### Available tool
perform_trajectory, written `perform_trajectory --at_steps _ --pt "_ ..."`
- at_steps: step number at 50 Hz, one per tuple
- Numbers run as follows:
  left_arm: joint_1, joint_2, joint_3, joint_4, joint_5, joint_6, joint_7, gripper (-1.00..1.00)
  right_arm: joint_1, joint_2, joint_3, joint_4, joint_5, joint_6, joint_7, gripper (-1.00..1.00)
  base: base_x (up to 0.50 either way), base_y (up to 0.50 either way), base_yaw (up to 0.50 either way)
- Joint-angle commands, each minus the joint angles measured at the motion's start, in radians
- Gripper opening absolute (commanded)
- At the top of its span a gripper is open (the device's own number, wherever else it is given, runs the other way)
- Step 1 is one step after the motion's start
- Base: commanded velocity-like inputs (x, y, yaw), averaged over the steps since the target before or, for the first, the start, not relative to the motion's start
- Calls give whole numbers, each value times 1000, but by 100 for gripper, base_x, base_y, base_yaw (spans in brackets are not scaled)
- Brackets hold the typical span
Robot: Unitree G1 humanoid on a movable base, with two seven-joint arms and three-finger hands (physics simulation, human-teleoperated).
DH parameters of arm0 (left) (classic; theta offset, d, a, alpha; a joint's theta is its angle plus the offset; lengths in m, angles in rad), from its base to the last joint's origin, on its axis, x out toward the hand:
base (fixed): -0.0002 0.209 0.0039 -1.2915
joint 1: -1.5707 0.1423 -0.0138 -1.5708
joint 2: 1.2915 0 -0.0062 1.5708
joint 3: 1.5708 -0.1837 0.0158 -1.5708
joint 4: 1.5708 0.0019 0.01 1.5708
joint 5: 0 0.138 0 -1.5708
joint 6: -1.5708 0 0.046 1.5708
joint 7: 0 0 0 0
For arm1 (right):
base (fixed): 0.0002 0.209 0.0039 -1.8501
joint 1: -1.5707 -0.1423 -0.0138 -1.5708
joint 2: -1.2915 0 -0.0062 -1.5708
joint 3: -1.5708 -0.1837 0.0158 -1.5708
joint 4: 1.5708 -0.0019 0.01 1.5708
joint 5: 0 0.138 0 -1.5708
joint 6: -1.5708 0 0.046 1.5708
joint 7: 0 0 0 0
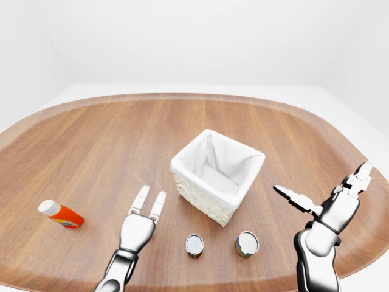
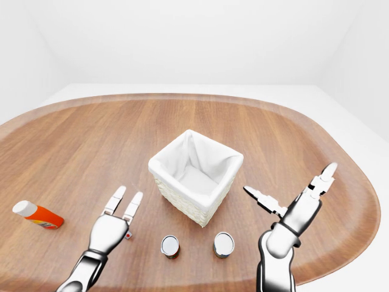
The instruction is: Pick up the alphabet soup and the cream cheese box, and put them in the basket.
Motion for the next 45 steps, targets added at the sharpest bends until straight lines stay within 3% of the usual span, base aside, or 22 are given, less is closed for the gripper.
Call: perform_trajectory --at_steps 1,20,45 --pt "-63 8 -44 176 17 0 0 100 1 1 2 -7 -5 6 0 100 0 0 0" --pt "-195 12 -107 464 5 0 0 100 -1 -1 2 0 -7 4 0 100 0 0 0" --pt "-176 40 -101 489 -32 0 0 100 -5 -3 4 10 -11 2 0 100 0 0 0"
